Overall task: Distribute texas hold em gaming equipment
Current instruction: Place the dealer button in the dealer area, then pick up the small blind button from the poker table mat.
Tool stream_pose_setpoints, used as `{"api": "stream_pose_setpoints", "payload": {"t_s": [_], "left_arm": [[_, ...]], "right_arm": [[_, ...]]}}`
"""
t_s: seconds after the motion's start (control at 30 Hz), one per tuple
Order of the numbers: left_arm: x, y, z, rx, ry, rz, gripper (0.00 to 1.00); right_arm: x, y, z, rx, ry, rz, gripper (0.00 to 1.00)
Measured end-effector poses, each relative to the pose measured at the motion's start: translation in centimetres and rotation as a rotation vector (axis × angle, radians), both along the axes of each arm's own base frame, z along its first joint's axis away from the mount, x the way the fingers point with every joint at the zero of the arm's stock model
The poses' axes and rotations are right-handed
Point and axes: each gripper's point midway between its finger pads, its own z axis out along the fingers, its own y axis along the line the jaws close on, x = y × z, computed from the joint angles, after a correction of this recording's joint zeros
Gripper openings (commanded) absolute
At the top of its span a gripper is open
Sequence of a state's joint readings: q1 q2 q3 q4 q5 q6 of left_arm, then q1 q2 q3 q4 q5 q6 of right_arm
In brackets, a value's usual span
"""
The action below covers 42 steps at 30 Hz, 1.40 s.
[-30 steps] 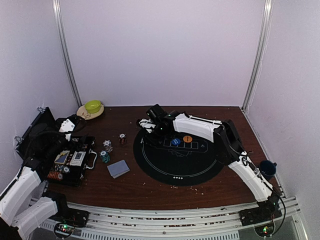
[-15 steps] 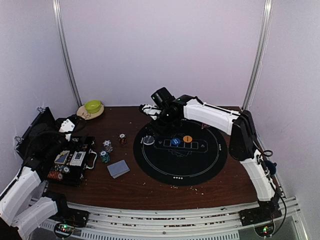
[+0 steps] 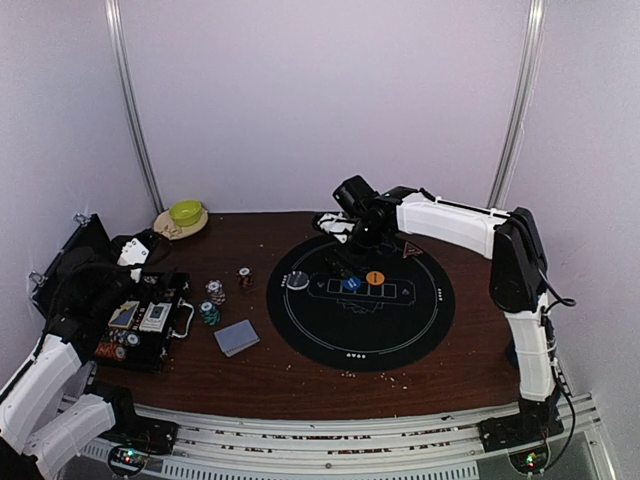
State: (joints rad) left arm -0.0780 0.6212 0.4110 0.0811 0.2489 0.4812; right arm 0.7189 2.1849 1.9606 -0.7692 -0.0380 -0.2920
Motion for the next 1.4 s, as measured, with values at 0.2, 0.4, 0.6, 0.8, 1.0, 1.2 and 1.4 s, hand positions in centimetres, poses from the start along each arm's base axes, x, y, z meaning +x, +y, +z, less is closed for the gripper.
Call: {"api": "stream_pose_setpoints", "payload": {"t_s": [0.2, 0.4, 0.6, 0.8, 1.0, 1.2, 1.4], "left_arm": [[-0.1, 0.0, 0.1, 0.0, -0.004, -0.001, 0.98], [-0.1, 0.0, 0.1, -0.001, -0.005, -0.001, 0.98], [-0.1, 0.0, 0.1, -0.001, -0.005, -0.002, 0.98], [-0.1, 0.0, 0.2, -0.001, -0.008, -0.002, 0.98], [-0.1, 0.0, 0.2, 0.0, -0.007, -0.002, 0.98], [-0.1, 0.0, 0.0, 0.0, -0.003, -0.002, 0.98], [-0.1, 0.0, 0.0, -0.001, -0.003, -0.002, 0.98]], "right_arm": [[1.8, -2.4, -3.1, -0.033, 0.054, -0.071, 1.0], [2.4, -3.8, -4.8, -0.063, 0.084, -0.108, 1.0], [1.7, -3.4, -5.0, -0.063, 0.108, -0.073, 0.97], [1.3, -2.3, -5.9, -0.037, 0.149, -0.046, 0.93], [0.8, -2.3, -8.5, -0.056, 0.2, -0.053, 0.91], [0.7, -2.4, -9.5, -0.067, 0.219, -0.062, 0.84], [0.6, -2.3, -9.7, -0.057, 0.231, -0.06, 0.81]]}}
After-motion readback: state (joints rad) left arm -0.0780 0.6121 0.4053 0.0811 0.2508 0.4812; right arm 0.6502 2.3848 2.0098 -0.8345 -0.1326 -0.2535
